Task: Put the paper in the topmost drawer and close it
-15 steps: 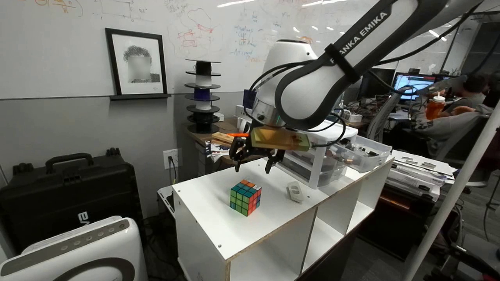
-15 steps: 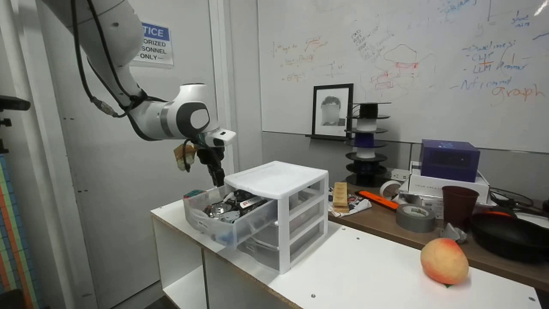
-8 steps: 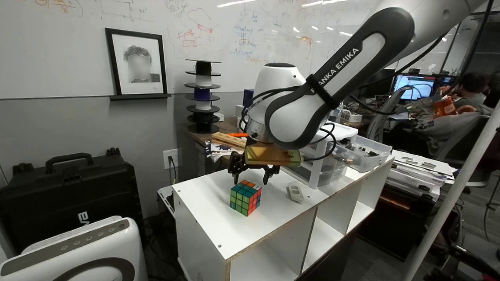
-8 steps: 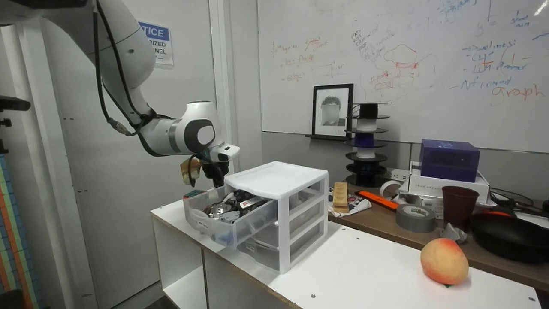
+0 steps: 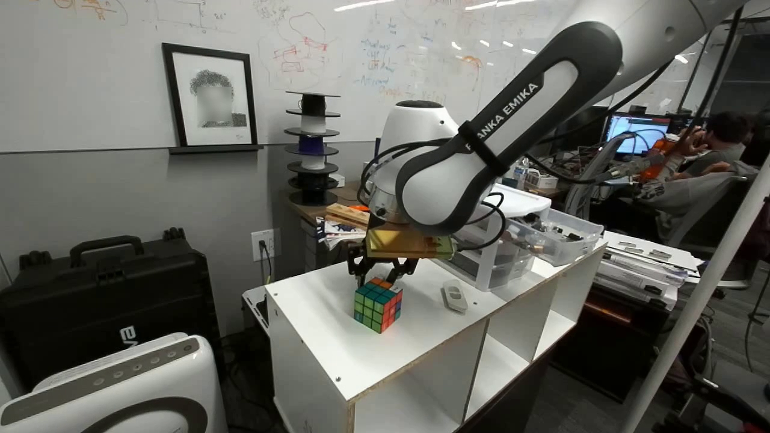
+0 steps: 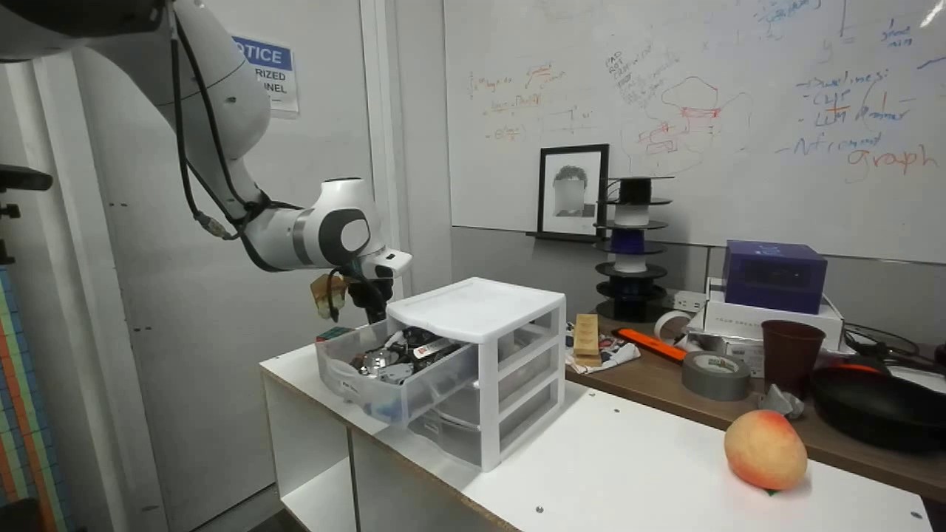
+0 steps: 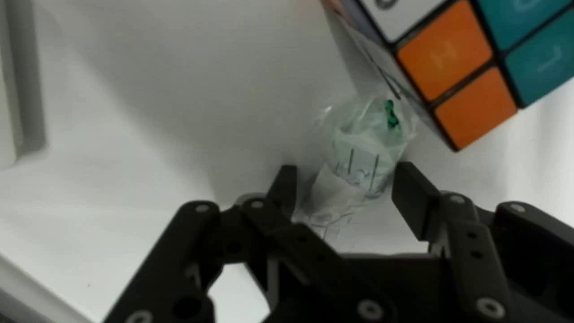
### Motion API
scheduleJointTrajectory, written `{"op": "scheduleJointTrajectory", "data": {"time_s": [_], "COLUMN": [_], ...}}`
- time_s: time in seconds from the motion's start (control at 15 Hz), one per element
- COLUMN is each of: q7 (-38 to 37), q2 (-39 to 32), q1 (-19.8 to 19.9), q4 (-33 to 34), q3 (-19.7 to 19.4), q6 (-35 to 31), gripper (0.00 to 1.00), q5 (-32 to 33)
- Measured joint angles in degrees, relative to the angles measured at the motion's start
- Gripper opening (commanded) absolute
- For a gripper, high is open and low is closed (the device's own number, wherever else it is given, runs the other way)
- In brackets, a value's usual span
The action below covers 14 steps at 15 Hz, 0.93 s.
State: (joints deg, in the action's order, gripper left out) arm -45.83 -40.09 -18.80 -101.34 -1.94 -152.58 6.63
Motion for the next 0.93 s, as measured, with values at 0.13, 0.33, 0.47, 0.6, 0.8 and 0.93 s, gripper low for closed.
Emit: {"op": "scheduleJointTrajectory", "data": {"time_s": [0.13, 0.33, 0.47, 0.6, 0.8, 0.93], "q7": [0.77, 1.53, 1.42, 0.64, -2.78, -5.76], "q2": [0.17, 0.76, 1.56, 2.77, 6.13, 9.59], "q1": [0.0, -0.61, -2.05, -3.79, -6.38, -7.74], "q4": [0.12, 0.13, -0.29, -1.66, -5.21, -8.01], "q3": [0.48, 0.26, -1.08, -2.8, -5.62, -6.88], "q6": [0.43, 2.53, 5.21, 7.62, 10.05, 10.44], "gripper": [0.14, 0.01, 0.04, 0.04, 0.04, 0.04], "q5": [-0.23, 0.0, 1.26, 3.5, 8.84, 13.51]}}
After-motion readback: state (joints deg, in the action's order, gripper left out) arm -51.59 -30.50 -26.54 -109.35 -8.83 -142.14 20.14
